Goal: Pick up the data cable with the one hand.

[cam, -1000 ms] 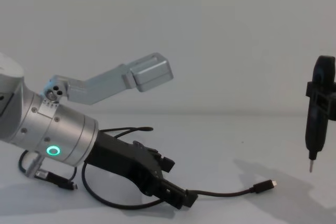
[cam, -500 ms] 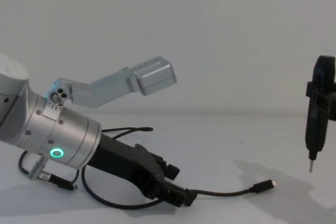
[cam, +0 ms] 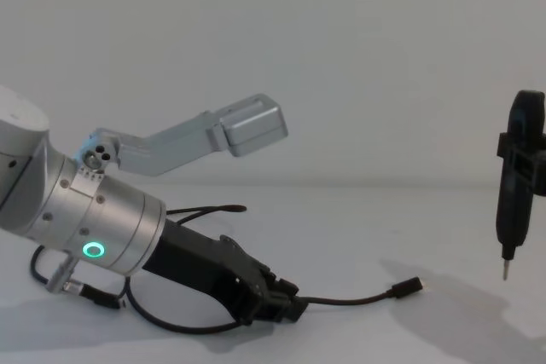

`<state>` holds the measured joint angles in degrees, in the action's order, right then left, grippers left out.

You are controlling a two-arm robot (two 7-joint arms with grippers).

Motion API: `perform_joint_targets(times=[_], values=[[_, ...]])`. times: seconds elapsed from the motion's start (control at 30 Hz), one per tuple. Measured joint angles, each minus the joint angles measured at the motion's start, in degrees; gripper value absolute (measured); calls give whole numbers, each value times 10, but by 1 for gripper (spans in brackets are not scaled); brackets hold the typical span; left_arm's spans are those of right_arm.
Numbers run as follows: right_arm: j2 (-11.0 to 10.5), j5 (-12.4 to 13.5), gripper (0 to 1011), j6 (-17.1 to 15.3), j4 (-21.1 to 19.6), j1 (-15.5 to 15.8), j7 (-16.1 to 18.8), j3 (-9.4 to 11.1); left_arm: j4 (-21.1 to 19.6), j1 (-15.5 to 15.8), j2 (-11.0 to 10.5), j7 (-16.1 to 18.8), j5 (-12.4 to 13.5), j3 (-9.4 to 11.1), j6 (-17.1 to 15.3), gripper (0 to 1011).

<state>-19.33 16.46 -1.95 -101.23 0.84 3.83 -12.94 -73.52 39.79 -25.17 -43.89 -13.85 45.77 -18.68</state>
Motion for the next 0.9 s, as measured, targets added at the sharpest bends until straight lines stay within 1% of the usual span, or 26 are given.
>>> perform_joint_targets(times=[0.03, 0.1, 0.23, 0.27, 0.43, 0.53, 0.73, 0.9], values=[[0, 0, 274, 0, 0, 0, 0, 0, 0, 0, 0, 0, 0, 0, 0, 231], [0, 0, 274, 0, 0, 0, 0, 0, 0, 0, 0, 0, 0, 0, 0, 152], [0, 0, 274, 0, 0, 0, 0, 0, 0, 0, 0, 0, 0, 0, 0, 53], [0, 0, 274, 0, 0, 0, 0, 0, 1, 0, 0, 0, 0, 0, 0, 44], [0, 0, 274, 0, 0, 0, 0, 0, 0, 0, 0, 0, 0, 0, 0, 40], [0, -1, 275, 1, -3, 1, 0, 2, -2, -3, -1, 4, 1, -2, 7, 40], [-1, -1, 274, 7, -17, 2, 3, 9, -12, -11, -5, 13, 3, -10, 35, 39], [-1, 5, 275, 11, -31, 3, 10, 15, -23, -21, -9, 23, 5, -20, 69, 39]])
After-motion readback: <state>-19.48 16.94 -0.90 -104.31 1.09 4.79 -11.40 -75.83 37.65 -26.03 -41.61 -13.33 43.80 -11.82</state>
